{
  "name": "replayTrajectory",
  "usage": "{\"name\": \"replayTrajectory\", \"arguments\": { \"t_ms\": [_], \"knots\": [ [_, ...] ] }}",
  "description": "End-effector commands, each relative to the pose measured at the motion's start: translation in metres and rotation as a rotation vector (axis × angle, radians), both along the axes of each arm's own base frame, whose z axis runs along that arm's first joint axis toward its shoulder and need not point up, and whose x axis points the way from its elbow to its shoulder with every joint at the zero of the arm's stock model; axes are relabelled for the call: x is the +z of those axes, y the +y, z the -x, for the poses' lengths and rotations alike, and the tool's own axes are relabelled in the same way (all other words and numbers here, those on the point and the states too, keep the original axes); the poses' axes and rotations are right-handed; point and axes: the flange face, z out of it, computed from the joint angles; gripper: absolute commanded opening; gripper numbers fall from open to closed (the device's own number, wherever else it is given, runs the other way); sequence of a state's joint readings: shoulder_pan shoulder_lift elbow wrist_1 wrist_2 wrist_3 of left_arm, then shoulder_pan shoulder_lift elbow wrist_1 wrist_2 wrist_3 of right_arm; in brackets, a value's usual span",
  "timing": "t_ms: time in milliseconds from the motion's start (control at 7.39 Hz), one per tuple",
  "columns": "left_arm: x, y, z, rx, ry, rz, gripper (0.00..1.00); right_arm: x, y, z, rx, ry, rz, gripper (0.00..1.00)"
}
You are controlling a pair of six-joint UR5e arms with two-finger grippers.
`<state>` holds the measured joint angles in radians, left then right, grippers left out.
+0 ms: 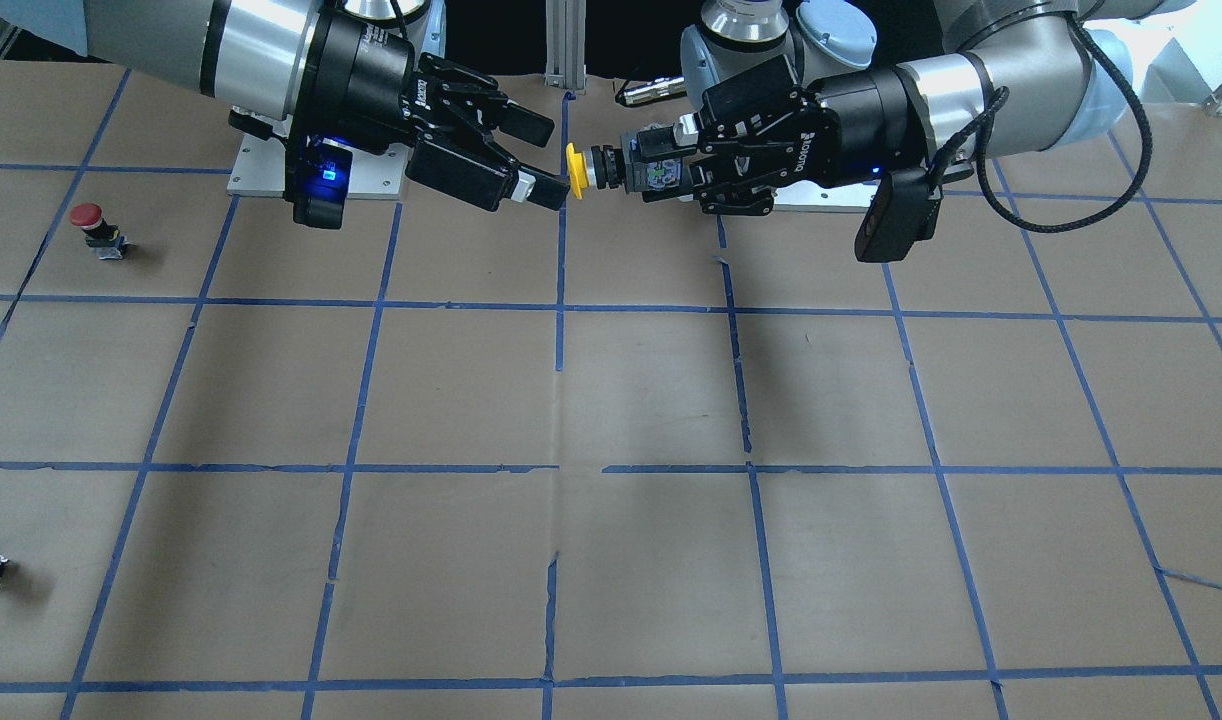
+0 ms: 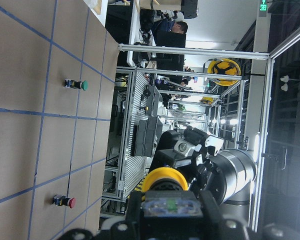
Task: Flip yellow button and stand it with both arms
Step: 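Carry the button toward the right gripper with the left gripper, yellow cap facing it, then close the right gripper on the yellow cap held by the left gripper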
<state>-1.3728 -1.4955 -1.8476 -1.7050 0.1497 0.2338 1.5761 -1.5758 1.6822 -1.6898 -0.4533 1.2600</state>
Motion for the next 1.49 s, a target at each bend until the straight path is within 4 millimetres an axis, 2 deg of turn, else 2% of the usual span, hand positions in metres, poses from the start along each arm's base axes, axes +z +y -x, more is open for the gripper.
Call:
{"name": "replayTrajectory", "arguments": {
  "t_ms": [0, 271, 541, 677, 1353],
  "knots": [
    [-0.005, -0.001, 0.0, 0.0, 0.002, -0.005, 0.03, 0.0, 0.001, -0.004, 0.004, -0.054, 0.005, 0.99],
    [-0.002, 0.001, 0.0, 0.0, 0.001, -0.001, 0.03, -0.008, -0.006, -0.005, 0.005, -0.065, -0.008, 0.96],
    [-0.002, 0.0, 0.0, -0.001, 0.001, 0.002, 0.03, -0.014, -0.012, -0.005, 0.005, -0.073, -0.011, 0.88],
    [-0.002, 0.0, 0.0, 0.0, 0.002, 0.003, 0.03, -0.011, -0.012, -0.005, 0.004, -0.08, -0.008, 0.82],
    [-0.001, 0.002, 0.001, -0.002, 0.002, 0.006, 0.03, -0.012, -0.013, -0.005, 0.006, -0.107, -0.006, 0.25]
  ]
}}
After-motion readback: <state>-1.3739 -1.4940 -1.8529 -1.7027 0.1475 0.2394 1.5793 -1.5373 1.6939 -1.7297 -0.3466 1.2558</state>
